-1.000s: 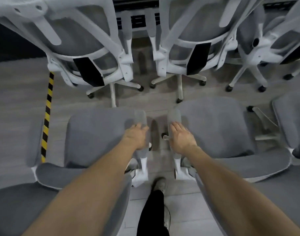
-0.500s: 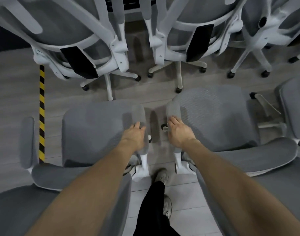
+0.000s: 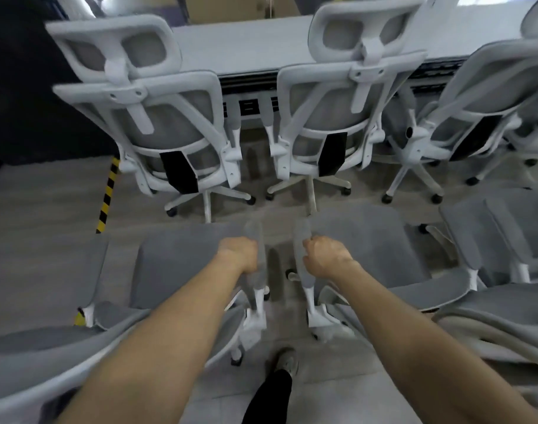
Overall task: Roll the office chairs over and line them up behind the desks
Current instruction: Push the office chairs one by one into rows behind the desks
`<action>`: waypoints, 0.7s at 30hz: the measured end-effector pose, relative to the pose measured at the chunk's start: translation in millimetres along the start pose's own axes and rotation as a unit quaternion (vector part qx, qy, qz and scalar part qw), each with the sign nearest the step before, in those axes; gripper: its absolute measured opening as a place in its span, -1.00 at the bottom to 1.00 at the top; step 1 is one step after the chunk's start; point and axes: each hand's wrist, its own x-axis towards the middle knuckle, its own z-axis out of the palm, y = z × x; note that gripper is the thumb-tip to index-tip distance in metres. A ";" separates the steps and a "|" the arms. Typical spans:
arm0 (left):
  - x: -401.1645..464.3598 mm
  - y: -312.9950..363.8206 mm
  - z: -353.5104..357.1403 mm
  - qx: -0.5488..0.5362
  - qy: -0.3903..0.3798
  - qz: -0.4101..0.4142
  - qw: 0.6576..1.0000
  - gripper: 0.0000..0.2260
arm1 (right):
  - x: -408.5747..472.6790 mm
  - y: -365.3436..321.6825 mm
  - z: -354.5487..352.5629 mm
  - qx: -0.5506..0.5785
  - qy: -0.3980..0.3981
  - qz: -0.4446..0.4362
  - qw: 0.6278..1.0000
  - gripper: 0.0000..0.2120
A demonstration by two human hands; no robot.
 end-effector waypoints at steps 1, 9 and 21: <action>-19.7 -3.2 -9.5 0.004 0.023 -0.002 1.000 -0.66 | -16.7 -4.8 -5.3 -0.004 0.013 0.006 1.000 -0.71; -216.2 -64.5 -55.9 -0.016 0.182 -0.080 0.980 -0.59 | -155.1 -96.2 -11.3 0.111 0.108 -0.100 0.983 -0.57; -365.3 -174.2 23.4 -0.048 0.152 -0.096 0.982 -0.16 | -197.2 -246.1 39.0 0.024 0.191 -0.115 0.975 -0.07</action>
